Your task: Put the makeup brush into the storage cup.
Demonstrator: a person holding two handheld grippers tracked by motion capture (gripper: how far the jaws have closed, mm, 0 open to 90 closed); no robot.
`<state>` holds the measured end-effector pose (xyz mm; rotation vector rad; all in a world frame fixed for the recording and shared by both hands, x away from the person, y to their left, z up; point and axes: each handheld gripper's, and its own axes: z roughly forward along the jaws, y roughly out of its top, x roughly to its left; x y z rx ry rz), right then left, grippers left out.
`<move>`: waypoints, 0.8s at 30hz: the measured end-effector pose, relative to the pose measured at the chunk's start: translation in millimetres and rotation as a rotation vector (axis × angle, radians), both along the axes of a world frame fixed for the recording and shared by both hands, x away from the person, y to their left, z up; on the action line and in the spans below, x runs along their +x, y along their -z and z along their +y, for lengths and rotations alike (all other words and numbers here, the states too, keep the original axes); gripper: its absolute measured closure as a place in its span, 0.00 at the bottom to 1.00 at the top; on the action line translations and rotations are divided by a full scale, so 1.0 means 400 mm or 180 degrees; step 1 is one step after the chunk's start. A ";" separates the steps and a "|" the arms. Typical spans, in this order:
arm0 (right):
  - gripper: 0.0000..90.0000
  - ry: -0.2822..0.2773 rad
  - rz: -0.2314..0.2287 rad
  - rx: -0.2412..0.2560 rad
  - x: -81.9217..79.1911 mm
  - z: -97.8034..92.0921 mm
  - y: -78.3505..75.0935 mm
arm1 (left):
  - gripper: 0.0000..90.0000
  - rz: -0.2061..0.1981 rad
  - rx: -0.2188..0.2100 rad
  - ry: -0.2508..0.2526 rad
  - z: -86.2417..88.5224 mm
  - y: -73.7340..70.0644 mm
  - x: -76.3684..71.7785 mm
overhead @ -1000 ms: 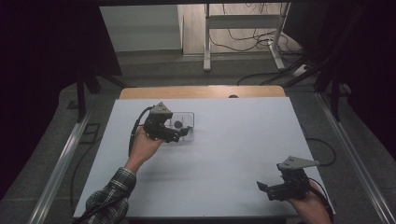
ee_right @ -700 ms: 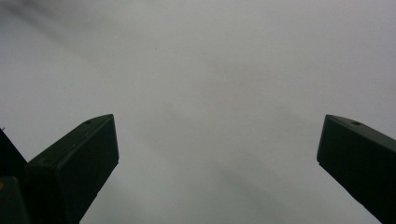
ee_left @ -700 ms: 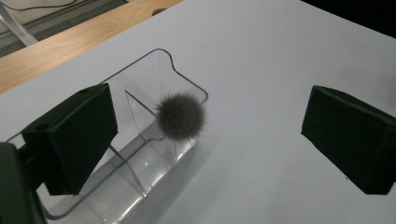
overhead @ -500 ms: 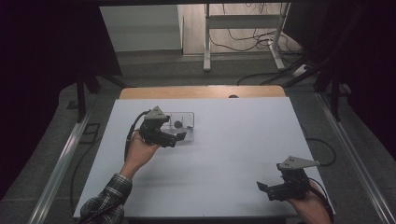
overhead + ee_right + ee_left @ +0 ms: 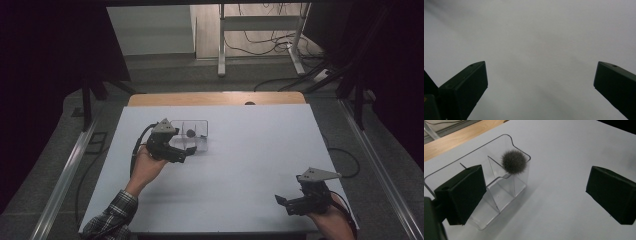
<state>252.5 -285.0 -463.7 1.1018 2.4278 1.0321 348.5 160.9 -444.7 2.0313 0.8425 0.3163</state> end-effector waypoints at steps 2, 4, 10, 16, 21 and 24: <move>0.00 -0.0003 -0.0008 0.0007 0.000 0.001 0.000 | 0.03 0.0012 -0.0014 0.0005 0.003 0.003 -0.002; 0.00 -0.0007 -0.0022 0.0006 -0.001 0.001 -0.001 | 0.03 0.0019 -0.0022 0.0007 0.005 0.005 -0.005; 0.00 -0.0026 -0.0035 -0.0006 -0.001 0.002 -0.003 | 0.03 0.0085 -0.0123 0.0047 0.011 0.012 -0.014; 0.00 -0.0034 -0.0043 -0.0017 -0.002 0.002 -0.004 | 0.03 0.0091 -0.0112 0.0080 0.010 0.018 -0.027; 0.00 -0.0041 -0.0050 -0.0010 -0.002 0.002 -0.005 | 0.03 0.0071 -0.0048 0.0110 0.007 0.026 -0.038; 0.00 -0.0040 -0.0046 -0.0030 -0.002 0.002 -0.005 | 0.03 0.0029 0.0038 0.0122 0.005 0.031 -0.047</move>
